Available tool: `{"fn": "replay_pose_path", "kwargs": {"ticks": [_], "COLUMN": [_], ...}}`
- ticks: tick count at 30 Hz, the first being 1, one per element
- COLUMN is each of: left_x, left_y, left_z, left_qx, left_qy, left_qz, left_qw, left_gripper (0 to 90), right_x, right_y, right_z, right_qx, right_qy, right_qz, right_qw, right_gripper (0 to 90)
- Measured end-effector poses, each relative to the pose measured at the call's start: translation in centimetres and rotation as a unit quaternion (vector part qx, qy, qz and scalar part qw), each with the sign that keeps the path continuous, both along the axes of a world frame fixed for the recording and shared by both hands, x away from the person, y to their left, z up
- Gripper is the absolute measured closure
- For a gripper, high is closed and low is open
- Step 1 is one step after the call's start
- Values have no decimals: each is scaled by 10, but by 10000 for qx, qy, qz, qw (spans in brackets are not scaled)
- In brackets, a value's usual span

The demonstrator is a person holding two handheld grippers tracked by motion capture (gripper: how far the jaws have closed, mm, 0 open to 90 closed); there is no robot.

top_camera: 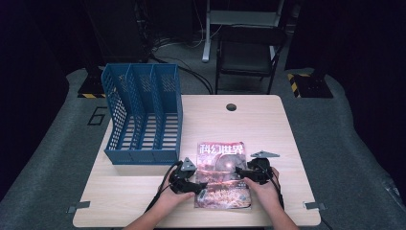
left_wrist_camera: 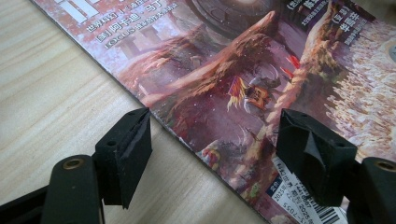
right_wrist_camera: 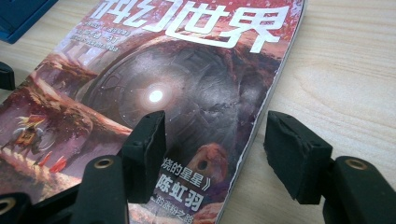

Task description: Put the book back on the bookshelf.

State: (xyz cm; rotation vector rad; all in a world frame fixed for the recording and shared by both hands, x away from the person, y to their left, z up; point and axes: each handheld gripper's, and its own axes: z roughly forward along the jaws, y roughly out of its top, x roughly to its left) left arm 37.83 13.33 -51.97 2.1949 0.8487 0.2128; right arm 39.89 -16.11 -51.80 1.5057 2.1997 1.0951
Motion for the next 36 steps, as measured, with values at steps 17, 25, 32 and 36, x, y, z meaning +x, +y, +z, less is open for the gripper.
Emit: {"fn": "replay_pose_path", "kwargs": {"ticks": [17,25,32,36], "left_x": [-9,-10,-9,-9], "left_y": [-5,-7,-7,-7], "left_z": [-6,-7,-7,-7], "left_qx": [-106,-152,-103,-104], "left_qy": [-228,-311,-298,-300], "left_qz": [-43,31,1,0], "left_qw": [9997,9994,9995,9995], "left_gripper": [240,240,240,240], "right_x": [-4,-4,-2,-1], "right_y": [8,13,5,3], "right_z": [-1,-1,-1,0], "right_qx": [-135,70,542,631], "right_qy": [-75,-16,176,217], "right_qz": [-111,-175,-362,-393], "right_qw": [9998,9998,9977,9970], "right_gripper": [328,285,326,337]}}
